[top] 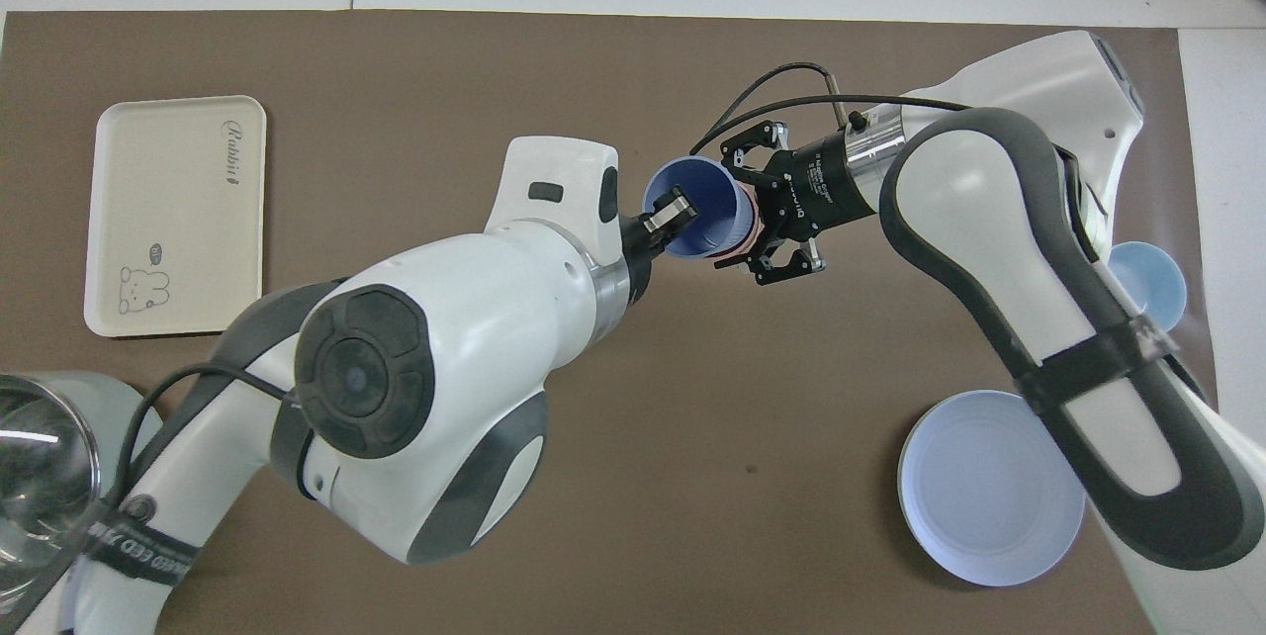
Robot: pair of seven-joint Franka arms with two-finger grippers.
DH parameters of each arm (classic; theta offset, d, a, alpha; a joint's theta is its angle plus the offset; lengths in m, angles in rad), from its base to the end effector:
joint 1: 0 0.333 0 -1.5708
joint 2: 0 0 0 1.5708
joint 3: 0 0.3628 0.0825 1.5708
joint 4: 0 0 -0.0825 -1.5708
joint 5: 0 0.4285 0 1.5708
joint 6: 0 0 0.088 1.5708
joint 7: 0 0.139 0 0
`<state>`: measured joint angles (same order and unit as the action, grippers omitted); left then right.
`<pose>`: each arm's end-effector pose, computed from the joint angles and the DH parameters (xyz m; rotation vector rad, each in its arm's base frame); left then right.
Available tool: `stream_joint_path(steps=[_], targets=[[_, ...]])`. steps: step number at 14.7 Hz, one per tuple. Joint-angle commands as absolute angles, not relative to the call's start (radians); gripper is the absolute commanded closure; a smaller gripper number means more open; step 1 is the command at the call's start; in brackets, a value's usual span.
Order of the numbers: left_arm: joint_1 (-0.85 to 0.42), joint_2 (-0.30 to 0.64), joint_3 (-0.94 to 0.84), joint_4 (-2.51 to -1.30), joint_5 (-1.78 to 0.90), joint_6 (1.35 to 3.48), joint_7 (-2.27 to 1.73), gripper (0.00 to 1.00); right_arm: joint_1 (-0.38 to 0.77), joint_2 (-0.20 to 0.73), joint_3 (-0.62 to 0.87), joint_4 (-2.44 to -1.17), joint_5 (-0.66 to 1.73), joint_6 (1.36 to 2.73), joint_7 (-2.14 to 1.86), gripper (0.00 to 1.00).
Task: Place cup on tray
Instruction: 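Pull the blue cup out with the left gripper while the right holds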
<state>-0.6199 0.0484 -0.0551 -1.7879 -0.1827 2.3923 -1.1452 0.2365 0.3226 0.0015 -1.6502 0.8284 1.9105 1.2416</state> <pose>0.5305 -0.4307 0.5875 2.4865 0.7278 0.2839 0.6742 0.2406 0.4454 -1.9847 1.5401 0.7432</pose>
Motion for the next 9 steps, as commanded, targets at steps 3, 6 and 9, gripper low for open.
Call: stream_joint_path(steps=[3, 6, 9], targets=[[-0.455, -0.038, -0.051, -1.697, -0.175, 2.082, -1.059, 1.0, 0.151, 0.308, 0.003, -1.674, 0.916, 1.898, 1.241, 1.0], [-0.306, -0.057, -0.052, -1.701, -0.175, 1.974, -0.872, 1.0, 0.088, 0.34, 0.005, -1.678, 0.933, 1.865, 1.236, 1.0], [-0.129, -0.1, -0.052, -1.797, -0.178, 1.974, -0.627, 1.0, 0.025, 0.393, 0.005, -1.669, 1.006, 1.861, 1.232, 1.0]])
